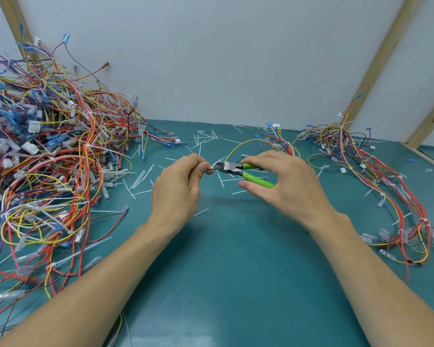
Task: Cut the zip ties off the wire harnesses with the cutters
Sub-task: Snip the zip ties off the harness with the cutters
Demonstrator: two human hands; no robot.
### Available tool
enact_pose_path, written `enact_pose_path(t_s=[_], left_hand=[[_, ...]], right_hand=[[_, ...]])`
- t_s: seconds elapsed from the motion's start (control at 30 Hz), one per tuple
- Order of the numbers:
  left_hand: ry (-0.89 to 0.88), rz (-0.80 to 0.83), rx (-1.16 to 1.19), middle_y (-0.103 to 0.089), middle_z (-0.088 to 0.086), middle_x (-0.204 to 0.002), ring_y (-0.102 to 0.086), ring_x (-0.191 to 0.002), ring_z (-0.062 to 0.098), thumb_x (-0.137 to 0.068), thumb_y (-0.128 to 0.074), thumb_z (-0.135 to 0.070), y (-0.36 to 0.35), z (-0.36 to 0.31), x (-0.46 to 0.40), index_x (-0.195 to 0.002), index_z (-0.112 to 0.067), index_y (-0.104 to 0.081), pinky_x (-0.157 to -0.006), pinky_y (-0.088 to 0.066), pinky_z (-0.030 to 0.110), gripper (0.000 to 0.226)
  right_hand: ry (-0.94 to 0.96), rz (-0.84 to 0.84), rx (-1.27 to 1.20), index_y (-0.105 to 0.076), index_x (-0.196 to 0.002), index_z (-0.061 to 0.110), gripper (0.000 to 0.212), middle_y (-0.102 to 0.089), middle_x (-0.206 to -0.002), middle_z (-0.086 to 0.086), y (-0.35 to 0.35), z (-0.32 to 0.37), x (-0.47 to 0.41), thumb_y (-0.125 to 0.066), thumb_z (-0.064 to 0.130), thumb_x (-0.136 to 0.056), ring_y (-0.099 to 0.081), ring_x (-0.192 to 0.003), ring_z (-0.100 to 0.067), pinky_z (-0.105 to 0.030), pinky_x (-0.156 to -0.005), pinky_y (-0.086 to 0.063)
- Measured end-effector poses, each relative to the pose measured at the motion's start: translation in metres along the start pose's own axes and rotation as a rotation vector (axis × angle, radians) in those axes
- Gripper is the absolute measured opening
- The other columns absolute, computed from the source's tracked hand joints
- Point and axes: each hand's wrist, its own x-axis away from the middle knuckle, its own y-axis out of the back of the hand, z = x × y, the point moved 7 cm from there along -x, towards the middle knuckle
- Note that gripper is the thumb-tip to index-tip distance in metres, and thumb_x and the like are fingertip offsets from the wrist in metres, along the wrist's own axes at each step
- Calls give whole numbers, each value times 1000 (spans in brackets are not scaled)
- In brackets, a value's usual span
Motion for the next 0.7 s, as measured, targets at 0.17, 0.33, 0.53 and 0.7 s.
enact_pose_path(t_s=[0.17,0.33,0.53,0.7], left_hand=[[6,4,5,-51,-22,-62,-42,-56,8,-104,-52,-31,-1,1,0,-87,-28,-67,-54,-25,32,23],[2,12,3,-51,-24,-64,-43,-58,8,-104,-52,-29,-1,0,0,-88,-27,-67,-55,-25,33,22],[-27,1,-13,-51,-18,-62,-44,-59,7,-104,-52,-30,1,-5,2,-89,-27,-68,-57,-25,33,22],[-12,20,8,-50,-21,-61,-43,-57,8,-104,-51,-31,-1,-3,1,-88,-27,-68,-53,-23,33,23]], right_hand=[[22,2,6,-77,-117,25,36,-74,-113,10,1,0,0,-83,40,-85,-67,-107,-17,-50,-90,-51],[50,4,27,-77,-117,26,37,-74,-113,9,0,2,0,-84,39,-84,-67,-107,-19,-51,-92,-50],[81,-22,57,-76,-117,25,37,-74,-112,9,0,3,-1,-85,38,-83,-68,-106,-21,-51,-92,-49],[77,-26,34,-77,-116,25,35,-74,-110,8,-1,1,-2,-85,38,-84,-68,-104,-21,-51,-90,-49]])
